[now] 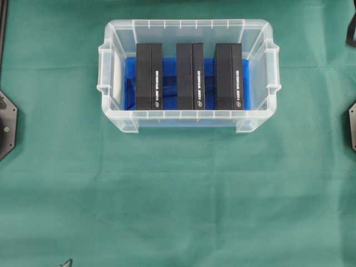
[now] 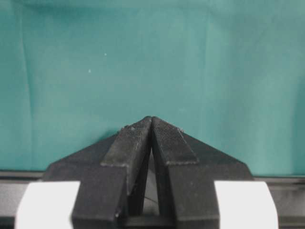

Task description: Take the box out of the case with the right arm.

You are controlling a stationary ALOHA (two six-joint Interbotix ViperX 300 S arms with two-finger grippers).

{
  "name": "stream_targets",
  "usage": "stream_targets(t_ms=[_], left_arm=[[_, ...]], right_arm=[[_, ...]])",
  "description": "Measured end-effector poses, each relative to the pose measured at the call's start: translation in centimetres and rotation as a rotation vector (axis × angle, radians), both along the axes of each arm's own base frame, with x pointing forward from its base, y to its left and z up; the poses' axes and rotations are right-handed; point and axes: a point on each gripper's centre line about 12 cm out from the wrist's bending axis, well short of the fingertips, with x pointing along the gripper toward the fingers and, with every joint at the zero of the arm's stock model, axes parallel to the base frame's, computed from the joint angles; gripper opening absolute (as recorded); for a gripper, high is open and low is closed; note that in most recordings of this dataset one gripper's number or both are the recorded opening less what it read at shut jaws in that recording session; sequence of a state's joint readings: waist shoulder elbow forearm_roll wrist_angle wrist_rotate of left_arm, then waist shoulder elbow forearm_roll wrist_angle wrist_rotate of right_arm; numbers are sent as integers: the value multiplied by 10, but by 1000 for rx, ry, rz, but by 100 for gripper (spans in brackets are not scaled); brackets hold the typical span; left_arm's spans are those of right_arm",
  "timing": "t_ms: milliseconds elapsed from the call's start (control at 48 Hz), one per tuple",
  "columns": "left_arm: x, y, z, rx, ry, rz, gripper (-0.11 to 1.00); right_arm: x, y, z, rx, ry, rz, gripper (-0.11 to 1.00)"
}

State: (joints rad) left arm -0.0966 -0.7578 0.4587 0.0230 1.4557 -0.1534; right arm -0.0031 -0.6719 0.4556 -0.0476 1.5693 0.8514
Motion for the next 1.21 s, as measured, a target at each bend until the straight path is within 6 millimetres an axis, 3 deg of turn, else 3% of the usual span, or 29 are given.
stream_targets(t_ms=[146,375,667,1208], left_arm=[[0,0,0,0,2,0,0],[0,0,0,0,2,1,0],[0,0,0,0,2,1,0],[-1,0,0,-1,3,3,0]], right_arm=[[2,0,-3,61,14,-298,0],[0,0,-4,117,20,-599,0],[4,-4,-6,93,28,-638,0],[1,-94,-10,-18,23,-699,0]])
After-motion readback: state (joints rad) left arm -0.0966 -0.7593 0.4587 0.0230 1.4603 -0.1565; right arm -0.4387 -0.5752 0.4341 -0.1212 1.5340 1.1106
